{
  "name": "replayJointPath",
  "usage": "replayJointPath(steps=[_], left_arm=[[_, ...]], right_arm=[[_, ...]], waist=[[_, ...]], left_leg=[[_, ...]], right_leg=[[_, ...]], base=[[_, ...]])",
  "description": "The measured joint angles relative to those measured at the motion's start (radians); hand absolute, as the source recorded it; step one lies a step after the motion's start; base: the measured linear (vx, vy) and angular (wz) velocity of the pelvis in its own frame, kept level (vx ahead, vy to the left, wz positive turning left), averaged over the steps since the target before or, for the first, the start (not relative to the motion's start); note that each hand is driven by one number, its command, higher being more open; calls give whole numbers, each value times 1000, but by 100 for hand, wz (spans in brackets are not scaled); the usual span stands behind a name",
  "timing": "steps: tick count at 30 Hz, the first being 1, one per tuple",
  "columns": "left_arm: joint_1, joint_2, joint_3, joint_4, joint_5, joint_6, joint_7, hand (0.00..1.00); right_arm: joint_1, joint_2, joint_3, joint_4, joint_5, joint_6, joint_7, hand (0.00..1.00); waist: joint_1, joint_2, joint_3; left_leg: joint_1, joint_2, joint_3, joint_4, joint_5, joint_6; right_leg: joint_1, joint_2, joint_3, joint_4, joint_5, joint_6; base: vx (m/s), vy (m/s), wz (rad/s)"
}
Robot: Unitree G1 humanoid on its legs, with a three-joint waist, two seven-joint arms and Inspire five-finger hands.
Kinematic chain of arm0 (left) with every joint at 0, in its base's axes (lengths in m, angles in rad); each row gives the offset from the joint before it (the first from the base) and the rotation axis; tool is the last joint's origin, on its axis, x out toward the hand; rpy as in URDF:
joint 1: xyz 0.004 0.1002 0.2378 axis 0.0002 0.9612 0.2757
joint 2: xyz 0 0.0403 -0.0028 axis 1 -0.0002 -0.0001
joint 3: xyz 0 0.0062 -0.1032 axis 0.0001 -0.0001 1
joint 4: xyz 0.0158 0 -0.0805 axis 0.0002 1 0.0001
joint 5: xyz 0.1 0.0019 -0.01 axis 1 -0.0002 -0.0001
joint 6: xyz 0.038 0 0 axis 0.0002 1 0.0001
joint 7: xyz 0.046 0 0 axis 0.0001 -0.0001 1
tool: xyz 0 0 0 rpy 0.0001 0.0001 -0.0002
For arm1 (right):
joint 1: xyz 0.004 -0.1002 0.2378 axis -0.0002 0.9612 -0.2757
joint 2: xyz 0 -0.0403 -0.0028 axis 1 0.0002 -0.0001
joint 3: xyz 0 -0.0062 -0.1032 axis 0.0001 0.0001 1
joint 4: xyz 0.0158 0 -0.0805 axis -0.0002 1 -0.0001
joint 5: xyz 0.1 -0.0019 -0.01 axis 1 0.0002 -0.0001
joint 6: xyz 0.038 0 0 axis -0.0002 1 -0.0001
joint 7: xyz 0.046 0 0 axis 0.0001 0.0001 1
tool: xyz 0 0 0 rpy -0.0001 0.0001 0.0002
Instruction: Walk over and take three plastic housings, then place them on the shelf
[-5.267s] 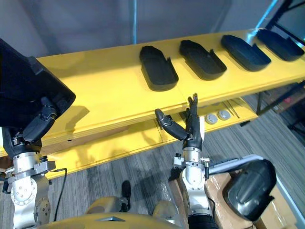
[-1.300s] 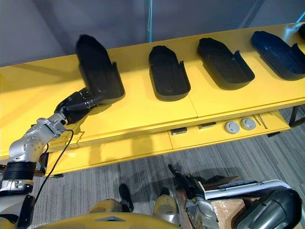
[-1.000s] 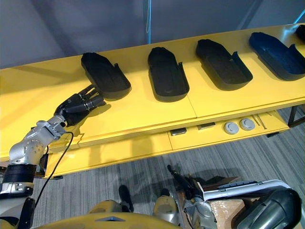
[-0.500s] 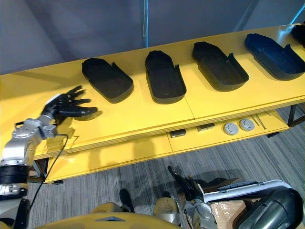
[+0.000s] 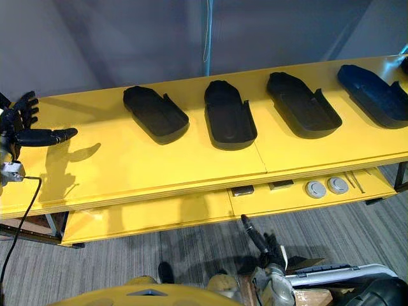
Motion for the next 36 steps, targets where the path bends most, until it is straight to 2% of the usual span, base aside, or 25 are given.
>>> replayJointPath(steps=[1,2,3,4,5,7,8,9,12,14,17,18,21,23,25,27,29,30,36], left_arm=[[24,-27,17,-45,-9,-36,17,100],[71,-104,53,-139,-48,-114,43,100],[95,-150,66,-189,-65,-148,55,100],[155,-261,68,-289,-85,-259,81,100],[179,-306,63,-320,-85,-305,90,100],[274,-479,-4,-399,-70,-496,141,100],[282,-492,-11,-403,-70,-512,146,100],[309,-534,-42,-405,-65,-575,179,100],[351,-608,-72,-404,-32,-684,259,100],[367,-637,-78,-404,-30,-728,278,100],[390,-646,-77,-404,-30,-763,290,100],[395,-647,-76,-404,-30,-764,298,100],[393,-648,-68,-401,-33,-764,295,100],[391,-648,-66,-390,-32,-762,295,100],[371,-648,-64,-357,-32,-758,281,100],[367,-648,-63,-344,-32,-755,277,100],[348,-646,-64,-321,-32,-738,258,100],[333,-601,-99,-281,-31,-715,188,100],[333,-600,-99,-281,-31,-715,188,100]], right_arm=[[14,9,-2,-38,0,-19,-12,100],[43,31,-13,-121,-1,-60,-30,100],[57,43,-20,-163,-1,-78,-39,100],[76,76,-38,-245,-4,-125,-64,100],[76,87,-45,-272,-4,-139,-73,100],[79,130,-70,-373,-10,-189,-124,100],[79,133,-72,-383,-14,-190,-131,100],[79,138,-76,-414,-51,-203,-165,100],[78,137,-74,-540,-117,-208,-253,100],[74,136,-79,-633,-114,-227,-274,100],[52,130,-90,-766,-109,-292,-276,100],[33,125,-100,-805,-88,-315,-251,100],[-41,96,-129,-849,-29,-322,-142,100],[-84,53,-130,-848,16,-307,-64,100],[-162,-41,-124,-822,17,-258,20,100],[-218,-94,-104,-776,16,-232,54,100],[-308,-172,-57,-686,16,-170,73,100],[-424,-239,24,-547,14,-91,65,100],[-424,-239,25,-547,15,-91,66,100]], waist=[[-2,0,-6],[-4,1,-16],[-4,2,-21],[-7,-1,-33],[-10,-3,-35],[-12,-10,-50],[-12,-11,-51],[-12,-13,-55],[-11,-12,-57],[-11,-13,-57],[-12,-22,-54],[-13,-28,-51],[-13,-48,-40],[-14,-58,-39],[-14,-64,-40],[-12,-68,-39],[-4,-69,-40],[13,-76,-34],[12,-76,-31]], left_leg=[[0,0,1,0,-1,0],[-1,0,4,-1,-4,2],[-1,0,6,-1,-6,3],[2,0,10,-1,-8,2],[8,0,10,-2,-9,1],[16,3,13,-9,-15,-1],[16,4,13,-9,-15,-1],[17,7,14,-9,-15,-1],[15,11,14,-9,-13,-4],[15,10,15,-9,-13,-4],[14,10,14,-6,-14,-4],[14,10,14,-6,-14,-4],[11,9,12,-6,-13,-3],[9,6,8,-6,-13,-2],[-5,-2,-17,-6,-6,6],[-8,-5,-27,-6,-1,8],[-18,-9,-45,-6,4,13],[-38,-28,-83,-5,14,28],[-39,-28,-84,-2,14,28]], right_leg=[[0,0,0,-2,0,0],[2,1,0,-8,4,0],[2,1,1,-11,5,0],[6,1,3,-14,5,1],[12,2,3,-17,6,1],[26,9,9,-30,9,1],[26,9,9,-31,9,1],[28,13,11,-35,11,-1],[29,19,11,-45,17,-1],[29,19,13,-46,17,0],[29,19,15,-51,20,0],[30,20,17,-55,22,1],[30,21,19,-63,29,2],[29,19,16,-64,30,4],[29,15,-10,-67,31,6],[31,15,-18,-69,33,9],[34,15,-37,-78,39,10],[39,-3,-66,-89,50,18],[37,-2,-66,-88,50,18]], base=[[16,12,-4],[17,14,-4],[28,21,-6],[24,18,-5],[27,14,-8],[0,0,-5],[0,0,0],[0,0,0],[0,0,0],[0,0,0],[10,3,-1],[0,0,0],[7,4,-1],[8,11,5],[21,19,29],[11,2,23],[-1,2,21],[-1,4,7],[0,0,0]])
